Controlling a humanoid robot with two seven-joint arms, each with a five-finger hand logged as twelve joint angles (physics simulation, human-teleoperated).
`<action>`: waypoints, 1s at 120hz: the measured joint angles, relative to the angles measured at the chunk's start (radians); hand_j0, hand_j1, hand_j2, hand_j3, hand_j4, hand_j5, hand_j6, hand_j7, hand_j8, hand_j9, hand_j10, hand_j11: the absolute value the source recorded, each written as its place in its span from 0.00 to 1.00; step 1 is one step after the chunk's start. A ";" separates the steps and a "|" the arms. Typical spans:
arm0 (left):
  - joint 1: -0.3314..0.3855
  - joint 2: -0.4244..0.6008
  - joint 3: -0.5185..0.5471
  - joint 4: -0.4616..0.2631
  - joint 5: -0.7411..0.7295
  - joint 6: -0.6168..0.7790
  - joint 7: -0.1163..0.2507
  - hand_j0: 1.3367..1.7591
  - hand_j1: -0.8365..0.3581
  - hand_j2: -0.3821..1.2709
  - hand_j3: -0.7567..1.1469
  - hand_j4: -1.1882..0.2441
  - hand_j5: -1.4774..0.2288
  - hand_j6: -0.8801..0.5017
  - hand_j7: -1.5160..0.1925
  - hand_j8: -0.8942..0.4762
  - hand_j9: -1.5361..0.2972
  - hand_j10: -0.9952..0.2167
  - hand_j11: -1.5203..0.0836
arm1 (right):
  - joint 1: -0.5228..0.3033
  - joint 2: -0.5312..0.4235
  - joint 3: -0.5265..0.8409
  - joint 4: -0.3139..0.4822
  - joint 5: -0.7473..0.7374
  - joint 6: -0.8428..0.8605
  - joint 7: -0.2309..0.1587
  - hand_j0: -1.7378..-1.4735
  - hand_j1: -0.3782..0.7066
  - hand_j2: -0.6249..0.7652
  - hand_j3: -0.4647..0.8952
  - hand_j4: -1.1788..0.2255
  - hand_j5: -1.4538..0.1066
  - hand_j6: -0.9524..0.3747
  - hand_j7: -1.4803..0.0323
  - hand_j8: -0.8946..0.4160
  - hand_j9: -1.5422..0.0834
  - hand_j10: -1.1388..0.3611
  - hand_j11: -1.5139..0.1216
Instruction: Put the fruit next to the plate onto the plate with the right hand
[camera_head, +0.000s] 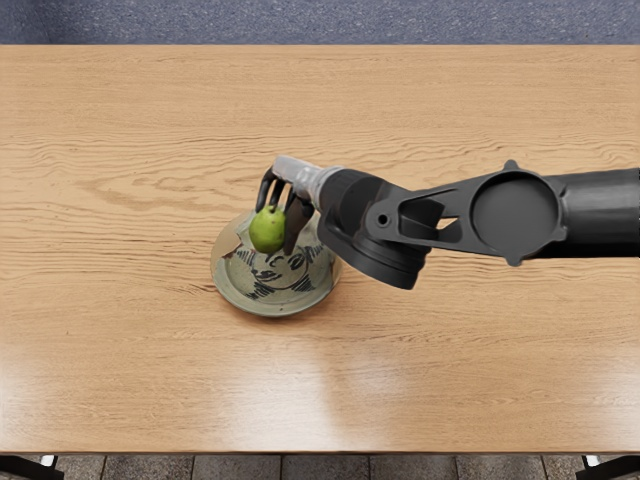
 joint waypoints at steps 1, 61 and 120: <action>0.000 0.000 0.000 0.000 0.000 0.000 0.000 0.76 0.99 0.23 0.40 0.83 0.87 0.64 0.89 0.65 0.84 0.82 0.95 | 0.000 0.001 0.000 -0.001 0.000 0.001 0.000 0.30 0.66 0.86 0.34 0.41 0.21 0.39 0.25 0.23 0.25 0.21 0.22; 0.000 0.000 0.001 0.000 0.000 0.000 0.000 0.76 0.99 0.23 0.40 0.83 0.87 0.64 0.89 0.65 0.84 0.82 0.95 | -0.029 -0.042 0.110 0.045 0.001 0.000 -0.002 0.30 0.11 0.48 0.34 0.78 0.85 0.67 0.89 0.62 0.87 0.69 0.84; 0.001 0.000 0.001 0.000 0.000 0.000 0.000 0.76 0.99 0.23 0.40 0.83 0.87 0.64 0.89 0.65 0.84 0.82 0.95 | -0.377 -0.411 0.696 0.112 0.554 0.775 -0.002 0.30 0.07 0.45 0.34 0.81 0.90 0.69 0.95 0.65 0.92 0.73 0.89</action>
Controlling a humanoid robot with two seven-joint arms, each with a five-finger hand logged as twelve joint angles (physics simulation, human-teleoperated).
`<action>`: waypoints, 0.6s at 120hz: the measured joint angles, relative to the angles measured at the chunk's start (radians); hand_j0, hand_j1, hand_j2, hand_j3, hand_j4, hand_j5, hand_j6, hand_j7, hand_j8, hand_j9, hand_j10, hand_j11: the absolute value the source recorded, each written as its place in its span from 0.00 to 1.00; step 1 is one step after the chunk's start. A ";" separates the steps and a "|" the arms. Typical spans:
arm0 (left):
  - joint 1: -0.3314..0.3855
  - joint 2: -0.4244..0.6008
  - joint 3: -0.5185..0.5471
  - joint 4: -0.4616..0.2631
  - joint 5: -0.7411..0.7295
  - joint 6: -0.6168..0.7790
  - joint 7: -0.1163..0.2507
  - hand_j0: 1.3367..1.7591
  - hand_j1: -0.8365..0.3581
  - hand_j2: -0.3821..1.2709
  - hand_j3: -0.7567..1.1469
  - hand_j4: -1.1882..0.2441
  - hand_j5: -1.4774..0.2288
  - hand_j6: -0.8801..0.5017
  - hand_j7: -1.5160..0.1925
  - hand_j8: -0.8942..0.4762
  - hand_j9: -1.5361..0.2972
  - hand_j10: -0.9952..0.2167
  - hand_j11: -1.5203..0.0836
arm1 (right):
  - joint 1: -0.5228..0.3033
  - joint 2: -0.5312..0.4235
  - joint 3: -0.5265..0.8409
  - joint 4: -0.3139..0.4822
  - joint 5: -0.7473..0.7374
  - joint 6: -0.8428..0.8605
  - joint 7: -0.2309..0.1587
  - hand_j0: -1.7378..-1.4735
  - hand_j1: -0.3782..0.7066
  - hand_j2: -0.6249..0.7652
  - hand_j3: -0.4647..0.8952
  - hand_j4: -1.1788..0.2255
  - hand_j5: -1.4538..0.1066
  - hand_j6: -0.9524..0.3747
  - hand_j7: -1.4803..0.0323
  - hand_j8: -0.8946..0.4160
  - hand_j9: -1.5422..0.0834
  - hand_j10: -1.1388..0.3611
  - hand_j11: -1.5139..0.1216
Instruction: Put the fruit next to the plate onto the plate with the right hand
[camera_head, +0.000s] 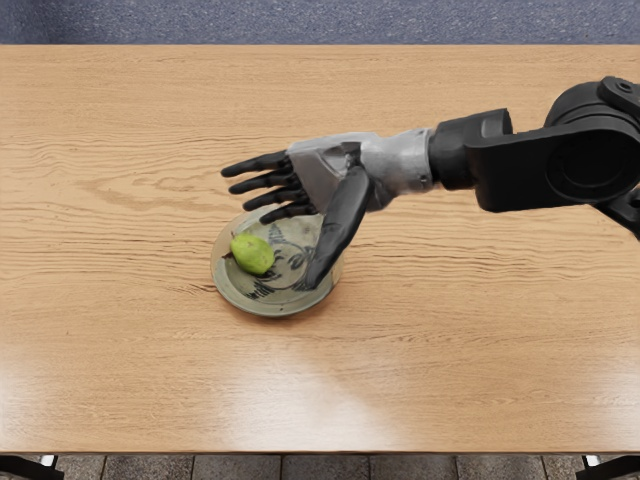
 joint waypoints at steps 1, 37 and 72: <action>0.000 0.000 0.000 0.000 0.000 0.000 0.000 0.76 0.99 0.23 0.40 0.83 0.87 0.64 0.89 0.65 0.84 0.82 0.95 | -0.001 -0.003 0.002 -0.004 0.012 0.013 0.000 0.30 0.07 0.45 0.34 0.81 0.90 0.69 0.95 0.65 0.92 0.73 0.89; 0.001 0.000 0.002 -0.002 0.001 0.000 0.000 0.76 0.99 0.23 0.40 0.83 0.87 0.64 0.89 0.65 0.84 0.82 0.95 | -0.063 -0.172 0.012 -0.055 0.251 0.246 0.000 0.30 0.06 0.45 0.34 0.82 0.90 0.69 0.95 0.66 0.92 0.74 0.90; -0.001 0.000 0.001 -0.001 0.000 0.000 0.000 0.76 0.99 0.23 0.40 0.83 0.87 0.64 0.89 0.65 0.84 0.82 0.95 | -0.183 -0.404 0.012 -0.092 0.304 0.277 0.000 0.30 0.06 0.45 0.34 0.82 0.91 0.70 0.95 0.66 0.92 0.74 0.90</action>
